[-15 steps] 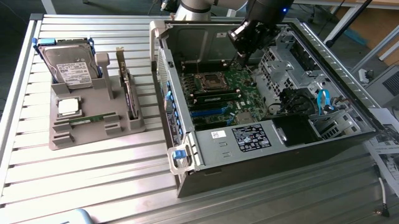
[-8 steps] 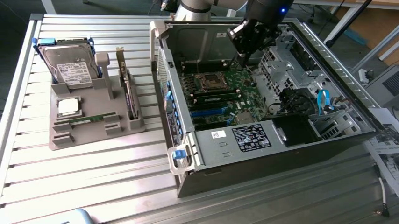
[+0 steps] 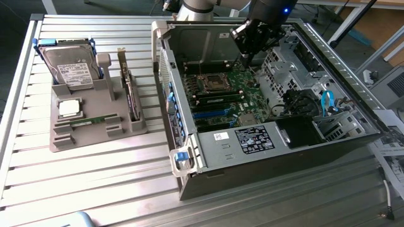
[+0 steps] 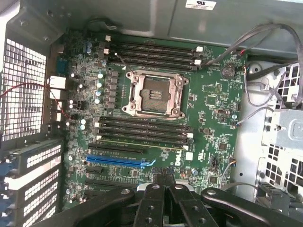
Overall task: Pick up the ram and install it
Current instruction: 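Press down the ram until it locks into place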
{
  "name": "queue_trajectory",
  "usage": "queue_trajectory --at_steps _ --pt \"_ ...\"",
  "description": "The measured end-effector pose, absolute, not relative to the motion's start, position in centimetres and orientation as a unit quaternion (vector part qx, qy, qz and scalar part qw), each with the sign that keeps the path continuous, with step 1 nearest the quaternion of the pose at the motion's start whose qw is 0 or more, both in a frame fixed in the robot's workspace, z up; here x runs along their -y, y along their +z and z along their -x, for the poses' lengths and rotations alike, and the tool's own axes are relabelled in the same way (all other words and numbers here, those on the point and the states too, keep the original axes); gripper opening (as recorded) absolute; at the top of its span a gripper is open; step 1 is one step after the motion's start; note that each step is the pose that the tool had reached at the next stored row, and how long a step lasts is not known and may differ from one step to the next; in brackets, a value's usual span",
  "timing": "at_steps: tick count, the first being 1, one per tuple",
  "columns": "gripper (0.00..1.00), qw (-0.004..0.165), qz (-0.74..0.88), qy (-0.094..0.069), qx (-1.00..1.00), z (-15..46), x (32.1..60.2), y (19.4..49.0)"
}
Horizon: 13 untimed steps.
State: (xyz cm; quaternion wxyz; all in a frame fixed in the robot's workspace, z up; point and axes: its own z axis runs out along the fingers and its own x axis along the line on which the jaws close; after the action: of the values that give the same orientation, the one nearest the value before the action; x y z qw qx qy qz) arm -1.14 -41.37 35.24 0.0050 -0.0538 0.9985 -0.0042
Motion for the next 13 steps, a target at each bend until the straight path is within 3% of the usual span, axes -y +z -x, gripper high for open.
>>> queue_trajectory --at_steps 13 --pt "0.11 0.005 0.044 -0.004 -0.999 1.31 41.37 35.24"
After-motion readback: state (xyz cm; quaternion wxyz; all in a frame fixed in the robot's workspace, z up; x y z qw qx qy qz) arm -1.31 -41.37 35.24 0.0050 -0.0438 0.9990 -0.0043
